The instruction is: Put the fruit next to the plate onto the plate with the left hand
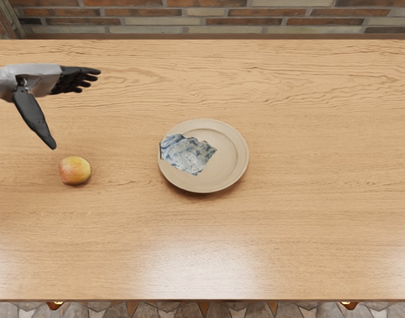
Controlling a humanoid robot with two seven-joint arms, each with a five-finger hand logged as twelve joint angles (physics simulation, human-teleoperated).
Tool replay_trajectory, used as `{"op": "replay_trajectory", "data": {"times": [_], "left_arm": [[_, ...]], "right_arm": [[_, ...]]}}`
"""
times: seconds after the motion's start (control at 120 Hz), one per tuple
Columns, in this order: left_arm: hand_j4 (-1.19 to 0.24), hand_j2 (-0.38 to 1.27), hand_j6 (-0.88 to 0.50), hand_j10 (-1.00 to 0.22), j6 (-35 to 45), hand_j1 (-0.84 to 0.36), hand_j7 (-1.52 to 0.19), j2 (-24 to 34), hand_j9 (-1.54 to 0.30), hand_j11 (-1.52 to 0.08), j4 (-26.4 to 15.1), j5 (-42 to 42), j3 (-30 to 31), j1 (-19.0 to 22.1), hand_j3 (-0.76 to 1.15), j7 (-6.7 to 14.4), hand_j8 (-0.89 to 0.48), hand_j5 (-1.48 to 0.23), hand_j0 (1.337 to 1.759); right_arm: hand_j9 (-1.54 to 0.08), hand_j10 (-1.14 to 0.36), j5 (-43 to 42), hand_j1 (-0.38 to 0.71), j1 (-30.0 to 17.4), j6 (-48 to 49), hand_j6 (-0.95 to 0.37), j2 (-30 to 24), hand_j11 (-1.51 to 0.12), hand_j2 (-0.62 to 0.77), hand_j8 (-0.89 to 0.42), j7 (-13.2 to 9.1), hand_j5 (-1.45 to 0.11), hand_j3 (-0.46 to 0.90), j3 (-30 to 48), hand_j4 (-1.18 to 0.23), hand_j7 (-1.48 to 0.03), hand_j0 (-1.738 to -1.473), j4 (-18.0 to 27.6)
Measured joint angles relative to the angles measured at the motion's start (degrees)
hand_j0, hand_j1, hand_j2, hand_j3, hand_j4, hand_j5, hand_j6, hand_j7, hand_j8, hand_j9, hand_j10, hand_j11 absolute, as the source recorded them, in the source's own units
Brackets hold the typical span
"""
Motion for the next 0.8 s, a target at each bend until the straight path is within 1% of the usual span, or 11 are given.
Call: {"op": "replay_trajectory", "data": {"times": [0.125,0.3,0.325,0.358,0.467,0.5,0.533,0.583,0.642,0.708,0.8], "left_arm": [[0.0,0.0,-0.01,0.0,0.0,0.35,0.0,0.08,0.0,0.0,0.01,-0.29,-0.03,-0.03,0.0,0.74,0.0,0.0,1.658],[0.0,0.0,-0.01,0.0,0.0,0.35,0.0,1.17,0.0,0.0,0.09,-3.28,-0.28,-1.03,0.0,7.14,-0.01,0.0,1.658],[0.0,0.0,-0.01,0.0,-0.01,0.35,0.0,1.36,0.0,0.0,0.1,-3.45,-0.94,-1.25,0.0,9.0,-0.01,0.0,1.658],[0.0,0.0,-0.01,0.0,-0.01,0.35,0.0,1.15,0.0,0.0,0.09,-3.61,-2.34,-1.46,0.0,12.79,-0.01,0.0,1.658],[0.0,0.0,-0.01,0.0,-0.02,0.35,0.0,-5.45,0.0,0.0,-0.02,-5.39,-5.95,-2.38,0.0,31.43,-0.01,0.0,1.658],[-0.01,0.0,-0.01,0.0,-0.02,0.35,0.0,-5.98,0.0,0.0,-0.1,-6.11,-6.6,-4.48,0.0,35.75,-0.01,0.0,1.658],[0.0,0.0,-0.01,0.0,-0.02,0.35,0.0,-5.99,0.0,0.0,-0.58,-6.58,-7.45,-5.2,0.0,38.89,0.0,0.0,1.658],[0.0,0.0,-0.01,0.0,-0.02,0.35,0.0,-5.46,0.0,0.0,-2.52,-6.8,-8.68,-6.31,0.0,42.06,0.0,0.0,1.658],[0.0,0.0,-0.01,0.0,-0.02,0.35,0.0,-5.03,0.0,0.0,-5.16,-6.85,-9.56,-7.2,0.0,44.27,0.0,0.0,1.658],[0.0,0.0,0.0,0.0,-0.02,0.35,0.0,-4.56,0.0,0.0,-6.86,-7.31,-10.11,-7.13,0.0,45.66,0.0,0.0,1.658],[0.0,0.0,-0.01,0.0,-0.03,0.35,0.0,-4.96,0.0,0.0,-8.38,-7.04,-10.5,-6.99,0.0,46.57,0.0,0.0,1.658]], "right_arm": [[-0.02,-0.01,0.0,-0.33,0.07,0.0,-0.01,0.0,-0.02,0.0,-0.01,0.0,-0.02,0.0,-0.03,-0.01,-0.02,-1.658,0.0],[-0.02,-0.01,0.0,-0.33,0.1,0.0,-0.01,0.0,-0.02,0.0,-0.01,-0.01,-0.02,0.0,-0.12,-0.01,-0.02,-1.658,0.06],[-0.02,-0.01,0.0,-0.33,0.1,0.0,-0.01,0.0,-0.02,0.0,-0.01,0.0,-0.02,0.0,-0.13,-0.01,-0.02,-1.658,0.07],[-0.02,-0.01,0.0,-0.33,0.1,0.0,-0.01,0.0,-0.02,0.0,-0.01,0.0,-0.02,0.0,-0.12,-0.01,-0.02,-1.658,0.07],[-0.02,-0.01,0.0,-0.33,0.11,0.0,-0.01,0.0,-0.02,0.0,-0.01,-0.01,-0.02,0.0,-0.14,-0.01,-0.02,-1.658,0.08],[-0.02,-0.01,0.0,-0.33,0.09,0.0,-0.01,0.0,-0.02,0.0,-0.01,0.0,-0.02,0.0,-0.15,-0.01,-0.02,-1.658,0.08],[-0.02,-0.01,0.0,-0.33,0.07,0.0,-0.01,0.0,-0.02,0.0,-0.01,-0.01,-0.02,0.0,-0.14,-0.01,-0.02,-1.658,0.07],[-0.02,-0.01,0.0,-0.33,0.05,0.0,-0.01,0.0,-0.02,0.0,-0.01,-0.01,-0.02,0.0,-0.11,-0.01,-0.02,-1.658,0.04],[-0.02,-0.01,0.0,-0.33,0.04,0.0,-0.01,0.0,-0.02,0.0,-0.01,0.0,-0.02,0.0,-0.06,-0.01,-0.02,-1.658,0.02],[-0.02,-0.01,0.0,-0.33,0.03,0.0,-0.01,0.0,-0.02,0.0,-0.01,0.0,-0.02,0.0,-0.03,-0.01,-0.02,-1.658,0.0],[-0.02,-0.01,0.01,-0.33,-0.03,0.0,-0.01,0.0,-0.02,0.0,-0.01,0.0,-0.02,0.0,-0.01,-0.01,-0.02,-1.658,-0.01]]}}
